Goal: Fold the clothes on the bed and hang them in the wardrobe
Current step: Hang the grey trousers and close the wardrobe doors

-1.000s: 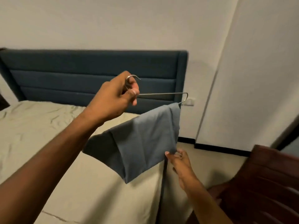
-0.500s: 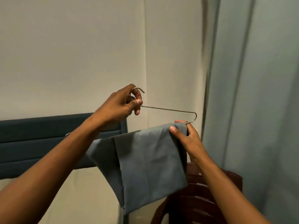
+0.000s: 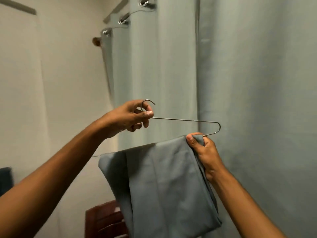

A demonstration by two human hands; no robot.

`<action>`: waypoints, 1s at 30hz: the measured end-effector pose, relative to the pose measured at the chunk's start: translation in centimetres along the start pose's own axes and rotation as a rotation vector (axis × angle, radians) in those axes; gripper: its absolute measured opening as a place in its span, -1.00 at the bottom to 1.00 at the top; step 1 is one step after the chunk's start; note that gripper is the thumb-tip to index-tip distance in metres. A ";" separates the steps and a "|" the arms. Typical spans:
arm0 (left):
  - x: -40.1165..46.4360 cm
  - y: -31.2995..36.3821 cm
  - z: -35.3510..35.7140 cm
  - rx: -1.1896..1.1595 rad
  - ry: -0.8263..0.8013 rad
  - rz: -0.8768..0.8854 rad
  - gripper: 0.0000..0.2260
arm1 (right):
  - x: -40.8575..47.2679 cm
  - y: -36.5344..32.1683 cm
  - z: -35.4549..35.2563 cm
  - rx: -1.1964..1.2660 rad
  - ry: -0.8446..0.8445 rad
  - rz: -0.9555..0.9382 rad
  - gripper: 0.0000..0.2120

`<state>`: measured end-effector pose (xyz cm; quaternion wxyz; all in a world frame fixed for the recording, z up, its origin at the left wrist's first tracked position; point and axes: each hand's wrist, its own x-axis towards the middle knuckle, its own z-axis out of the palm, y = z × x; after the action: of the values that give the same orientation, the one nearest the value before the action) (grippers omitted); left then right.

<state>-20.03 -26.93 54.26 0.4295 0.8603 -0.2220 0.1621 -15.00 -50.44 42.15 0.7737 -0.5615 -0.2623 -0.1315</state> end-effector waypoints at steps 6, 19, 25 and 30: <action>5.6 6.8 9.8 0.125 -0.317 0.136 -0.71 | -4.0 -9.4 -16.6 -0.058 0.327 -0.024 -0.56; 11.8 33.3 44.5 -0.313 -0.564 0.390 -0.81 | -21.1 -33.5 -48.4 -0.530 0.853 -0.063 -0.70; 12.5 46.4 56.2 -0.416 -0.667 0.523 -0.81 | -29.6 -44.0 -57.3 -0.585 1.041 -0.181 -0.67; 12.6 57.0 62.8 -0.499 -0.850 0.629 -0.87 | -35.2 -52.7 -62.3 -0.640 1.226 -0.367 -0.62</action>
<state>-33.48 -111.31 61.89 0.4235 0.6153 -0.6510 -0.1349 -54.28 -129.67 50.38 0.5443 -0.5328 0.1811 -0.6221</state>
